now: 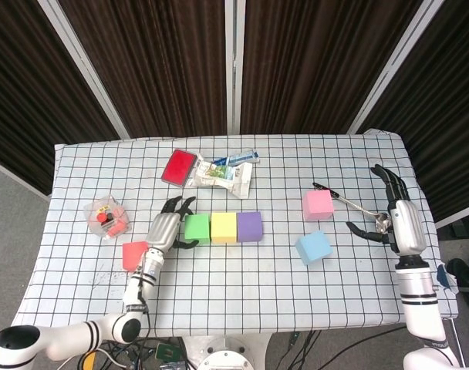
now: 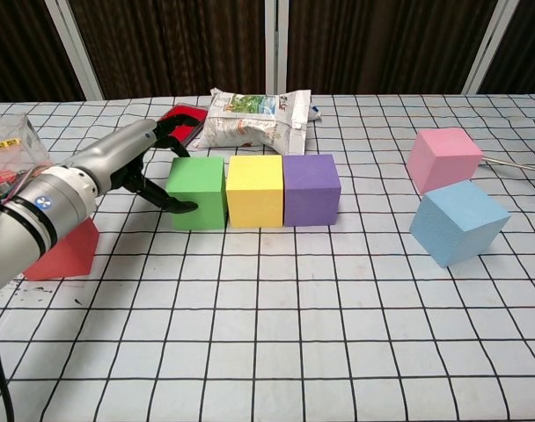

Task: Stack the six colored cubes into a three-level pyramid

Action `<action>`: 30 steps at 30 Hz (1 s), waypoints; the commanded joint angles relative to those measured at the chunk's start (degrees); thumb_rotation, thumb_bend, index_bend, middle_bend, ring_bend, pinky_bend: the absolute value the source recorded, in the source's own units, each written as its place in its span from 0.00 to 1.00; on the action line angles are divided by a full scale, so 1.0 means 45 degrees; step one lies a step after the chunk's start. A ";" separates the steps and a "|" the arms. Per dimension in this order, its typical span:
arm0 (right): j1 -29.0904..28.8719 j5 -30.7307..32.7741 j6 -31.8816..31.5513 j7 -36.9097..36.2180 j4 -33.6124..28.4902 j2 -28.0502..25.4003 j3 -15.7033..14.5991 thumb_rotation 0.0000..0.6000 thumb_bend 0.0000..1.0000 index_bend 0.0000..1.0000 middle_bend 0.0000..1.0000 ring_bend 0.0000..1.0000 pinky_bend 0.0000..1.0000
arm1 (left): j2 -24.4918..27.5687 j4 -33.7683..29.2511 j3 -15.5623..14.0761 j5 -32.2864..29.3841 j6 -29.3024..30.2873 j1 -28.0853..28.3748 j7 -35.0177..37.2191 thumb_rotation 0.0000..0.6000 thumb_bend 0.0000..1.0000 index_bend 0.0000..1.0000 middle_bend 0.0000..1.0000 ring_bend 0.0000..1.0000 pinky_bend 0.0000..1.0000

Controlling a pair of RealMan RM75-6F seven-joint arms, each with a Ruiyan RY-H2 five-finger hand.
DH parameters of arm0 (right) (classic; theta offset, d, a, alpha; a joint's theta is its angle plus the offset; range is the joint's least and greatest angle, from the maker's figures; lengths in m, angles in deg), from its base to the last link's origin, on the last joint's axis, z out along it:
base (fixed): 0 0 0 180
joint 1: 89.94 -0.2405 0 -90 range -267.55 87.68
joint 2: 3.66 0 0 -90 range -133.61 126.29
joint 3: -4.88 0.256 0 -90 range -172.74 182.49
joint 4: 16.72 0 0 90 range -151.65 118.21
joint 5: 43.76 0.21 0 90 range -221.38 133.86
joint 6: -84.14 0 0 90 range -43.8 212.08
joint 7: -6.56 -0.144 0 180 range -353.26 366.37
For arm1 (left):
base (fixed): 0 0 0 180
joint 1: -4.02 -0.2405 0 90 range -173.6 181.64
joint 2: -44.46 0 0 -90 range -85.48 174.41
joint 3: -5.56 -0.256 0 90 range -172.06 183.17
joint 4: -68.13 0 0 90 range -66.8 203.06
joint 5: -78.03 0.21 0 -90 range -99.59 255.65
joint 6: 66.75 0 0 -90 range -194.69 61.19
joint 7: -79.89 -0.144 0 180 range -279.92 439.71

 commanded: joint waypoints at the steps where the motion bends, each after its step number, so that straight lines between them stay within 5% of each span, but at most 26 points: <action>1: 0.0018 0.0004 -0.0005 -0.0017 0.0012 -0.0012 0.0006 1.00 0.05 0.00 0.11 0.00 0.00 | -0.0107 0.0100 0.0018 0.0018 0.0036 -0.0016 -0.0003 1.00 0.14 0.09 0.37 0.03 0.00; 30: 0.0168 0.0006 0.0043 -0.0103 0.0241 0.0028 -0.0012 1.00 0.05 0.00 0.11 0.00 0.00 | -0.0347 0.0014 0.0356 -0.0164 -0.0029 -0.0037 -0.0292 1.00 0.14 0.09 0.37 0.03 0.00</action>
